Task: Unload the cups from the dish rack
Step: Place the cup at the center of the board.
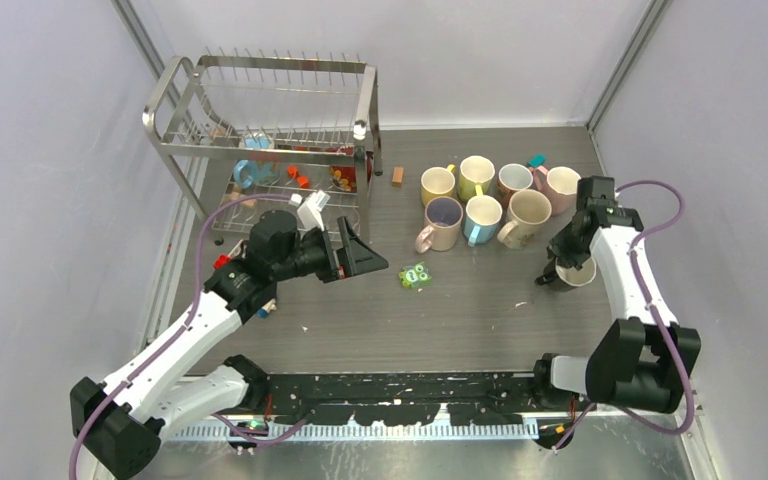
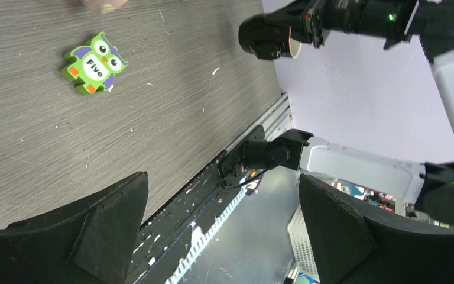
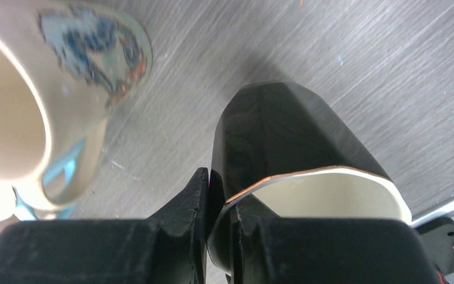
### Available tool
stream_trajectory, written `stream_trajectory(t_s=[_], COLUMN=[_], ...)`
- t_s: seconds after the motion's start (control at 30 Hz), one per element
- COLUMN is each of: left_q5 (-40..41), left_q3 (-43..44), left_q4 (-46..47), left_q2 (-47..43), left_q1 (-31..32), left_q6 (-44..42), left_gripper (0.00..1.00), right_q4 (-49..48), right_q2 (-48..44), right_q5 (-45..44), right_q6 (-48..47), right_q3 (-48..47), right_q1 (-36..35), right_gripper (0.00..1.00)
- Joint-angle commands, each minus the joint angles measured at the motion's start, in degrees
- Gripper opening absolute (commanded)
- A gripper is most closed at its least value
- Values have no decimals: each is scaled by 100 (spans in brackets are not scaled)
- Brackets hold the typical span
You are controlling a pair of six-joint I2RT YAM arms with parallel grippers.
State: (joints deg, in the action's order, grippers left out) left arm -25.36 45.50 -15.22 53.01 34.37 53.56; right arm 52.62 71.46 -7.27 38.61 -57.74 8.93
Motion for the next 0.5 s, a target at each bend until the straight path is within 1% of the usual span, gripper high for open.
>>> stream_trajectory(t_s=[0.0, 0.07, 0.17, 0.47], left_q5=[-423, -461, -524, -754], left_q3=[354, 347, 354, 513], left_q4=[-251, -244, -218, -398], left_q2=[51, 51, 75, 235], left_q1=[-54, -55, -68, -96], left_q6=[-436, -443, -496, -806], left_gripper=[100, 100, 100, 100], right_q4=[-690, -705, -839, -896], right_q2=[325, 562, 927, 2093], right_q5=[59, -9, 119, 367], right_q6=[-219, -254, -292, -283], right_q3=[-580, -757, -993, -1809], right_q1=[318, 450, 652, 723], right_gripper=[1, 1, 1, 1])
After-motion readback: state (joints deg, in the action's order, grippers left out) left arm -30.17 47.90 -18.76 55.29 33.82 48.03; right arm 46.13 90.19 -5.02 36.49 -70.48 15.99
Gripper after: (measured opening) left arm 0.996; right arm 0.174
